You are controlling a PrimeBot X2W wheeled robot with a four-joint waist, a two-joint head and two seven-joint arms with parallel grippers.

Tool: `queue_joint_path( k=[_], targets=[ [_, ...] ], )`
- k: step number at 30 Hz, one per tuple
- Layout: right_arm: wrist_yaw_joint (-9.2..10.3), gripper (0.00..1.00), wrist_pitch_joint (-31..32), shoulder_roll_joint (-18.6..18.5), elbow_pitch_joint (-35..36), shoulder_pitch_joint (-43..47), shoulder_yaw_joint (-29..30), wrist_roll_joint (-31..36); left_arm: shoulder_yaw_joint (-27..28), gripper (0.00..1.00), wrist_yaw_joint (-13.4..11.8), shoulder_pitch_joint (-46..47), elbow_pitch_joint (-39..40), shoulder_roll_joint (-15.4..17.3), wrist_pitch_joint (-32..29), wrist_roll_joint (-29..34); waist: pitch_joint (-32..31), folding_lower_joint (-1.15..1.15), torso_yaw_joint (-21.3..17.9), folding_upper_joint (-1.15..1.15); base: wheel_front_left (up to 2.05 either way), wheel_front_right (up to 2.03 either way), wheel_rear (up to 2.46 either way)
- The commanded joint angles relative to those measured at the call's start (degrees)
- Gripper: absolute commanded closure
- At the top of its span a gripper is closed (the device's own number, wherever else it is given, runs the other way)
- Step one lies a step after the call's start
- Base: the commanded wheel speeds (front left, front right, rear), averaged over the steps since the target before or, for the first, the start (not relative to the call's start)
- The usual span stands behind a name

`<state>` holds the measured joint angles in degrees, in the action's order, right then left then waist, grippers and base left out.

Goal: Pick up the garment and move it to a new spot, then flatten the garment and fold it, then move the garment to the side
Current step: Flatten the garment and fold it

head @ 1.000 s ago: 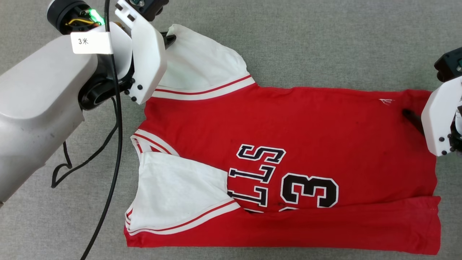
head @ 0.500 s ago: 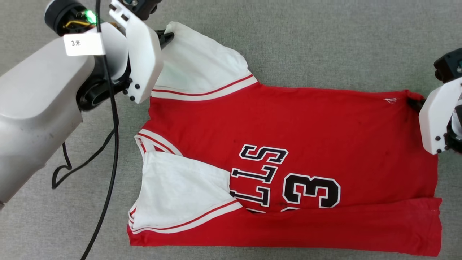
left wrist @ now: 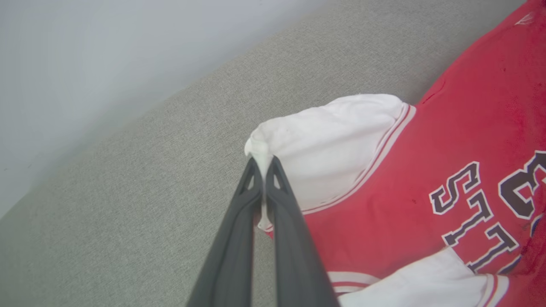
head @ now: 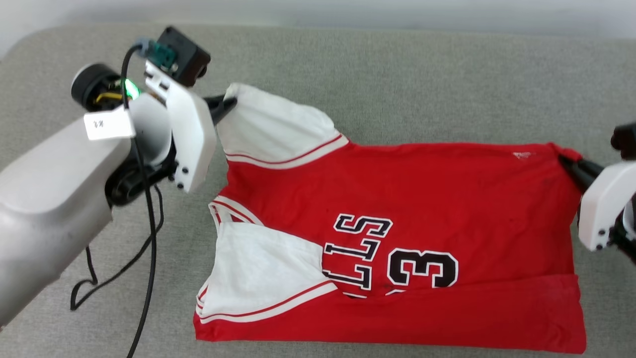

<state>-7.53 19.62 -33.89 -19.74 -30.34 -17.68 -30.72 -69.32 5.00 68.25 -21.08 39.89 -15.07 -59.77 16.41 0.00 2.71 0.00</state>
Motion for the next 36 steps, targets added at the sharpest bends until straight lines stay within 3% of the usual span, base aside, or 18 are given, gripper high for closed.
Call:
queue_joint_path(
  k=[1, 15, 21, 28, 36],
  targets=[
    [0.09, 1.0, -0.6, 0.2, 0.7, 1.6, 0.4, 0.3, 0.0, 1.0, -0.5, -1.5, 0.7, 0.8, 0.5, -0.3, -1.8, 0.0, 0.3, 0.0, 0.0, 0.0, 0.0],
    [0.09, 1.0, -0.4, 1.9, 9.0, 20.2, 6.7, 0.0, -2.0, 1.0, -9.2, -19.6, 15.4, 9.6, 5.2, -2.4, -9.7, 0.0, 1.1, 0.0, 0.0, 0.0, 0.0],
    [0.09, 1.0, 1.0, 2.8, 12.0, 27.4, 8.8, -0.6, -2.7, 1.0, -13.1, -27.5, 20.5, 11.6, 7.3, -3.8, -10.9, 0.0, 1.1, 0.0, 0.0, 0.0, 0.0],
    [0.09, 1.0, 2.2, 3.5, 11.3, 31.9, 10.2, -0.9, -3.1, 1.0, -14.2, -34.5, 20.9, 12.0, 9.6, -6.6, -9.7, 0.0, 1.0, 0.0, 0.0, 0.0, 0.0],
    [0.09, 1.0, 2.6, 4.8, 6.8, 32.1, 7.5, -1.6, -3.2, 1.0, -12.4, -37.6, 15.5, 8.2, 11.5, -8.7, -7.9, 0.0, 1.1, 0.0, 0.0, 0.0, 0.0]
  ],
)
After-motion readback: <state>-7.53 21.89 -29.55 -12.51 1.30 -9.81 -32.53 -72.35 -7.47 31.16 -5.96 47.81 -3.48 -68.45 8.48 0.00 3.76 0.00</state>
